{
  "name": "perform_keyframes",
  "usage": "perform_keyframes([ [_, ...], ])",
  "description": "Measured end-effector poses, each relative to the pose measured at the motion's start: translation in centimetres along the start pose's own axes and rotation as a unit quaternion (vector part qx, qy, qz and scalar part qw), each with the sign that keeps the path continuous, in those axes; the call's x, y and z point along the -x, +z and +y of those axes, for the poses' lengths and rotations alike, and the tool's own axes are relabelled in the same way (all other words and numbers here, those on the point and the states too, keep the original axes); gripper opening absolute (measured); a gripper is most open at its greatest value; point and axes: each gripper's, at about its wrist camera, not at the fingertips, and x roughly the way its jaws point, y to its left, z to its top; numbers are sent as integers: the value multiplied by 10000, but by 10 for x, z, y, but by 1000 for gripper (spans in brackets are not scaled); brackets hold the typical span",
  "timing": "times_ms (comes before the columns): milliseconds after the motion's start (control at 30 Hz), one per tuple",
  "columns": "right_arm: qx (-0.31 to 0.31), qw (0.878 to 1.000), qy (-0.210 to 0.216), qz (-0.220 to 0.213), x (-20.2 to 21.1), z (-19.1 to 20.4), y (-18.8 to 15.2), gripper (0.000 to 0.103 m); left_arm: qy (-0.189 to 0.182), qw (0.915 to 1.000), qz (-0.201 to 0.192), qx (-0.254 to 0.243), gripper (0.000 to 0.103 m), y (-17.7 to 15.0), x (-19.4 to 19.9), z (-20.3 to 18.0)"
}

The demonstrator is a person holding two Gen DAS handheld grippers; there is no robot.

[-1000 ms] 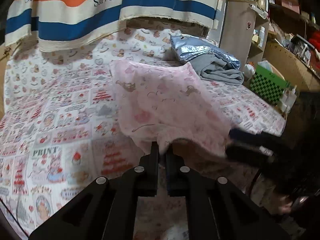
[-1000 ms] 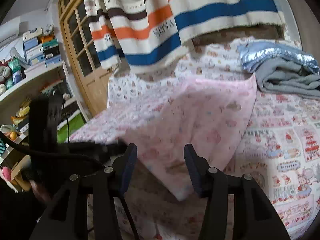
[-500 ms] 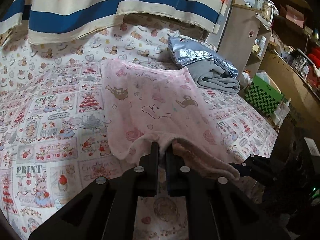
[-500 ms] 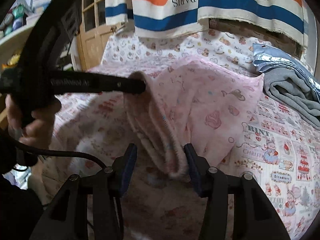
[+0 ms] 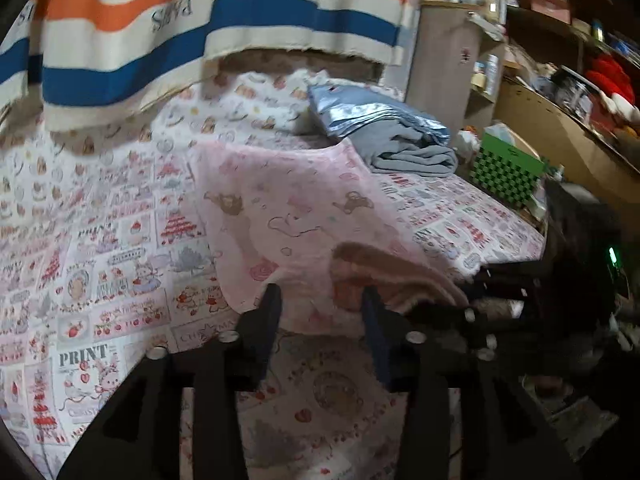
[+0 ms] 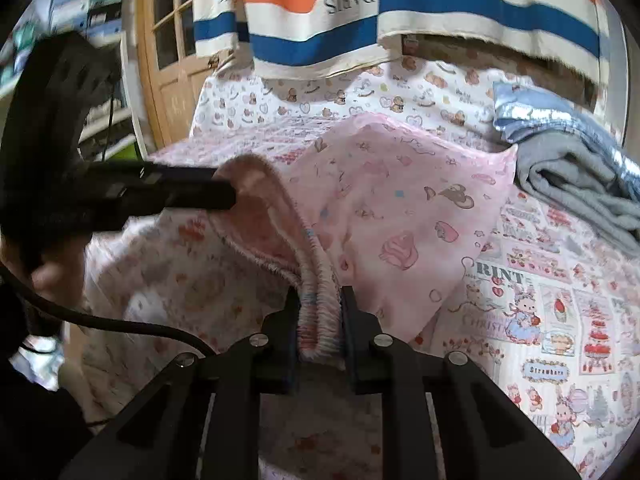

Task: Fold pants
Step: 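Lift the elastic waistband with both grippers and fold it across the garment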

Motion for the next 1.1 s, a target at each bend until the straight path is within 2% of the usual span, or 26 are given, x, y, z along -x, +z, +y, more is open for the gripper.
perform_keyframes([
  [133,20,9999,142,-46,5,-10,10,18,-15,9996,6,-265,58,-1,3,-1],
  [267,222,9990,385,-1,6,-15,19,18,58,9986,150,-499,58,2,-11,4],
  [400,526,9963,683,59,8,-17,28,18,-136,9967,351,-714,59,7,-27,7],
  [467,623,9949,789,97,8,-18,31,18,-117,9954,438,-842,60,12,-35,7],
  [633,833,9926,850,235,6,-21,39,18,-299,9957,479,-735,60,24,-44,12],
  [667,855,9925,845,226,7,-22,40,18,-296,9957,466,-747,59,26,-45,12],
  [700,866,9922,866,212,7,-23,42,18,-310,9955,434,-779,44,28,-46,12],
  [733,868,9923,866,169,8,-24,45,18,-340,9950,437,-831,25,29,-47,11],
  [767,858,9926,853,131,8,-25,47,18,-374,9945,476,-851,19,31,-49,10],
  [867,752,9935,851,44,4,-33,56,18,-243,9962,401,-728,13,38,-53,11],
  [1100,289,9952,918,-195,-15,-59,78,18,-71,9987,345,-373,12,64,-64,27],
])
